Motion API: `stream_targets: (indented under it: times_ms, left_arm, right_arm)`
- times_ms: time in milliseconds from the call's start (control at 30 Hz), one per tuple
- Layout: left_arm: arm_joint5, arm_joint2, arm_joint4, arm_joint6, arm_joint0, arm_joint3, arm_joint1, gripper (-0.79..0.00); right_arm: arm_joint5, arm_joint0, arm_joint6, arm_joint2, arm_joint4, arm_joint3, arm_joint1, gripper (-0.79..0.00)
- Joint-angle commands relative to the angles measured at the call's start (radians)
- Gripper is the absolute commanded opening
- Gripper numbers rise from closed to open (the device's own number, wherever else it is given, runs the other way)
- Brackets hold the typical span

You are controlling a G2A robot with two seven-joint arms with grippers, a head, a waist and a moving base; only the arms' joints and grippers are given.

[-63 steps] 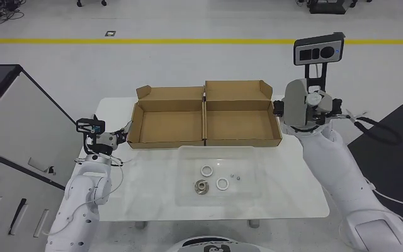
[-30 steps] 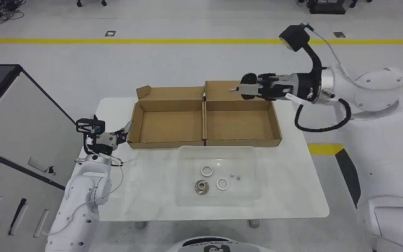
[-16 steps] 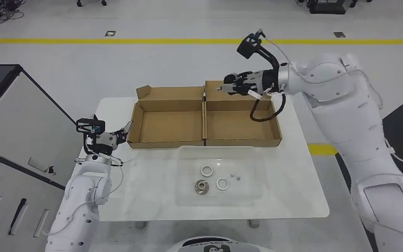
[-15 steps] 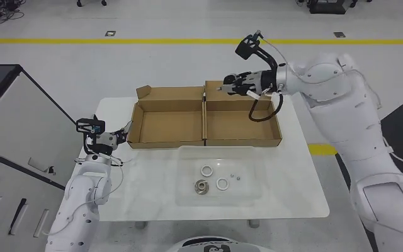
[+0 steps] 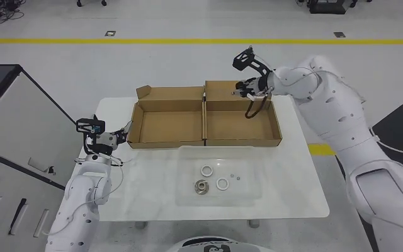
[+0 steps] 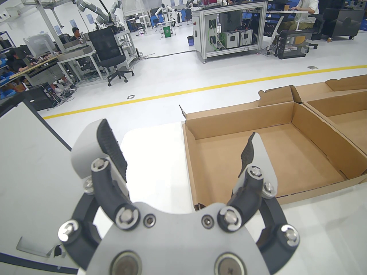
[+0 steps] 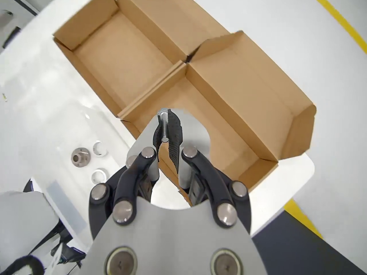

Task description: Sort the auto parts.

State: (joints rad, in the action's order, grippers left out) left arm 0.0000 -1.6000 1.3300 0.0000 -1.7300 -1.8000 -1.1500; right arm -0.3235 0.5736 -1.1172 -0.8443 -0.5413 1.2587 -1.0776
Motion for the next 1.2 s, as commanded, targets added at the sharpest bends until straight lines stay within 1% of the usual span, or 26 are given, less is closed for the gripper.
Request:
stream_targets:
  times_ms: [0,233,500,833,1167]
  left_arm:
    - [0.000,0.000,0.000,0.000,0.000,0.000,0.000,0.000]
    - [0.000,0.000,0.000,0.000,0.000,0.000,0.000,0.000]
    - [0.000,0.000,0.000,0.000,0.000,0.000,0.000,0.000]
    - [0.000,0.000,0.000,0.000,0.000,0.000,0.000,0.000]
    - [0.000,0.000,0.000,0.000,0.000,0.000,0.000,0.000]
  right_arm:
    - [-0.001,-0.007,0.000,0.020,-0.037,-0.033,-0.004,-0.785]
    - [0.014,-0.010,0.018,0.099,-0.147,-0.147,-0.027,-0.785]
    - [0.018,-0.007,0.028,0.140,-0.171,-0.251,-0.050,-0.785]
    - [0.023,0.011,0.024,0.167,-0.244,-0.316,-0.059,-0.785]
    - [0.026,0.047,-0.015,0.181,-0.267,-0.337,-0.065,-0.785]
